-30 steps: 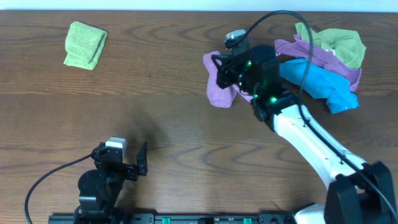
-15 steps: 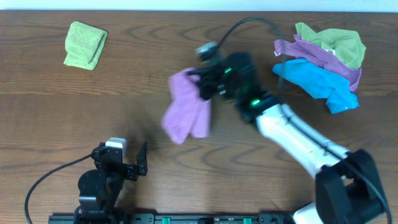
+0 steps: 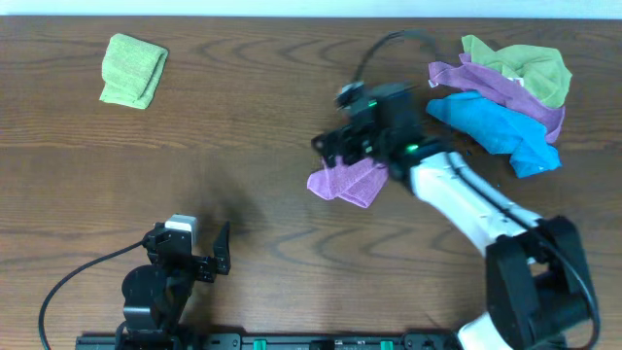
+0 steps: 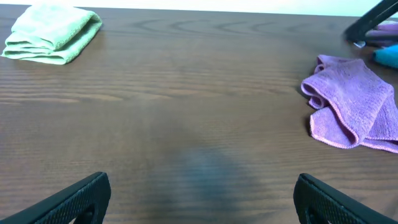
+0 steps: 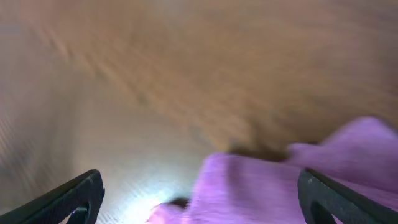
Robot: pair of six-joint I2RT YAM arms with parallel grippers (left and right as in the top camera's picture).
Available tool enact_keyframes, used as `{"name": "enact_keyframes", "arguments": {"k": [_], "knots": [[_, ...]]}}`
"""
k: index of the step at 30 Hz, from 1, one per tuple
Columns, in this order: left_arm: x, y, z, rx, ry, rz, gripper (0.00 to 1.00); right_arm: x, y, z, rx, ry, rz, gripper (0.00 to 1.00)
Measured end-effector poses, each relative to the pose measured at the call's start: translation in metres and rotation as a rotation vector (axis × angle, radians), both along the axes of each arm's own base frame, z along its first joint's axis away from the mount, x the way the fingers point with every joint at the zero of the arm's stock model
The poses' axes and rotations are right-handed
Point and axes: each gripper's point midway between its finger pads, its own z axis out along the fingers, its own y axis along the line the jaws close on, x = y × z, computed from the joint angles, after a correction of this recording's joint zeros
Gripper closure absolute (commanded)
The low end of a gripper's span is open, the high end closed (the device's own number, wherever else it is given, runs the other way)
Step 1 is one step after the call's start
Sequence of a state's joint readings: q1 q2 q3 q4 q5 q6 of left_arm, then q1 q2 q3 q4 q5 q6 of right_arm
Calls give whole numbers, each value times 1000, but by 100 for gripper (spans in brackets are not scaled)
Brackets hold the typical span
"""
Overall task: Fold the cloth
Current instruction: 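Pull the purple cloth out of the pile leftward with the right gripper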
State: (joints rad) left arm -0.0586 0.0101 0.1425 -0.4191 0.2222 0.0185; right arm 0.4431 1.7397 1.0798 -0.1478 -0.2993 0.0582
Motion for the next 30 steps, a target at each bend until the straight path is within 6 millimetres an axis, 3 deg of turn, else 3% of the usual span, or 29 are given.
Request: {"name": "enact_keyframes", "arguments": {"k": [2, 5, 9, 12, 19, 23, 27, 30], "knots": [[0, 0, 0, 0, 0, 0, 5, -7, 15, -15, -82, -26, 24, 1], [0, 0, 0, 0, 0, 0, 5, -6, 21, -40, -182, -49, 12, 1], [0, 0, 0, 0, 0, 0, 5, -2, 6, -79, -312, -26, -37, 1], [0, 0, 0, 0, 0, 0, 5, 2, -4, -94, -394, -26, -73, 1], [0, 0, 0, 0, 0, 0, 5, 15, -15, -79, -489, -55, -125, 4], [0, 0, 0, 0, 0, 0, 5, 24, -11, -60, -498, -51, -127, 8], [0, 0, 0, 0, 0, 0, 5, 33, -4, -41, -485, -67, -132, 20], [0, 0, 0, 0, 0, 0, 5, 20, -13, -50, -537, -8, -108, 31]]}}
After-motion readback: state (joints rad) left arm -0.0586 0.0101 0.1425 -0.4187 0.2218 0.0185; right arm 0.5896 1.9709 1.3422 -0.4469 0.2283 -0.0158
